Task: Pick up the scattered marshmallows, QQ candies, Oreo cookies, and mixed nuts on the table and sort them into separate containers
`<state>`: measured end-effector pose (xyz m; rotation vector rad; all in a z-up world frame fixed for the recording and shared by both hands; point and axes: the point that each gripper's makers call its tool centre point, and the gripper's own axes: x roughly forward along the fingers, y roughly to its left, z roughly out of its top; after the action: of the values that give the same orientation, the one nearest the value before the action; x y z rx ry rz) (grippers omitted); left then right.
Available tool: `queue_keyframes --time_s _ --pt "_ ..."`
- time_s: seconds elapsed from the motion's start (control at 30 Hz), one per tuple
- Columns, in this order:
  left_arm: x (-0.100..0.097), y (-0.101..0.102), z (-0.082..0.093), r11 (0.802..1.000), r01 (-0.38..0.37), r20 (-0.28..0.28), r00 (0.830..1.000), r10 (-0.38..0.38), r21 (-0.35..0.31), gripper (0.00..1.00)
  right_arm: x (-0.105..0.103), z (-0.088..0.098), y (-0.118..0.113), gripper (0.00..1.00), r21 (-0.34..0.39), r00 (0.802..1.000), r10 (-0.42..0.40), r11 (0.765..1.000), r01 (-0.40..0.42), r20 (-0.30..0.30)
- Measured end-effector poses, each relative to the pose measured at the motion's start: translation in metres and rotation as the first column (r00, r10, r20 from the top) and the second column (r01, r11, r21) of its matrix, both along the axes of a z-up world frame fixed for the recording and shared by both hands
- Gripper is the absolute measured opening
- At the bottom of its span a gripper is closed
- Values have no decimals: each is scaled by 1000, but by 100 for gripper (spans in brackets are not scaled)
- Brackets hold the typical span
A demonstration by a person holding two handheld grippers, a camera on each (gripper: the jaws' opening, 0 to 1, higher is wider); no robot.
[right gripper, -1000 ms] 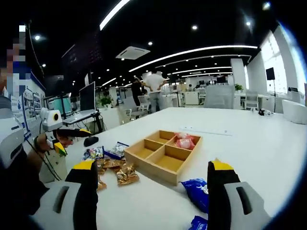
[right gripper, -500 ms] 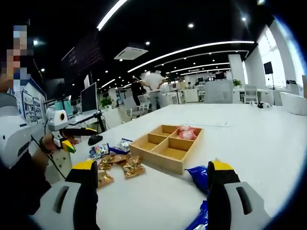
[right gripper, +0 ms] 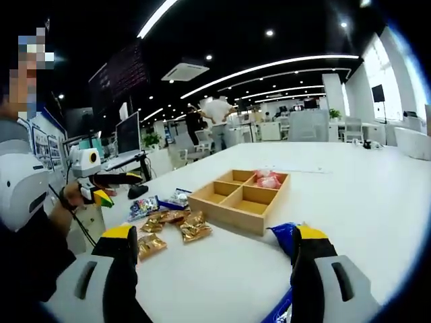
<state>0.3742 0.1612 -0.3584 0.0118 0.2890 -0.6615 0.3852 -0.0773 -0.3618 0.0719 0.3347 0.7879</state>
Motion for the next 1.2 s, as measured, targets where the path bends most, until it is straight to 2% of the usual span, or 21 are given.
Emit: queue_keyframes --time_s 0.47,1.2 --pt "0 -2 1 1000 8 0 1000 -8 4 96 -13 -9 -8 90 -12 1000 -18 1000 18 -25" --pt "1 -6 -1 1000 19 -3 1000 -19 13 96 -12 -10 -11 90 -6 999 -27 1000 27 -22"
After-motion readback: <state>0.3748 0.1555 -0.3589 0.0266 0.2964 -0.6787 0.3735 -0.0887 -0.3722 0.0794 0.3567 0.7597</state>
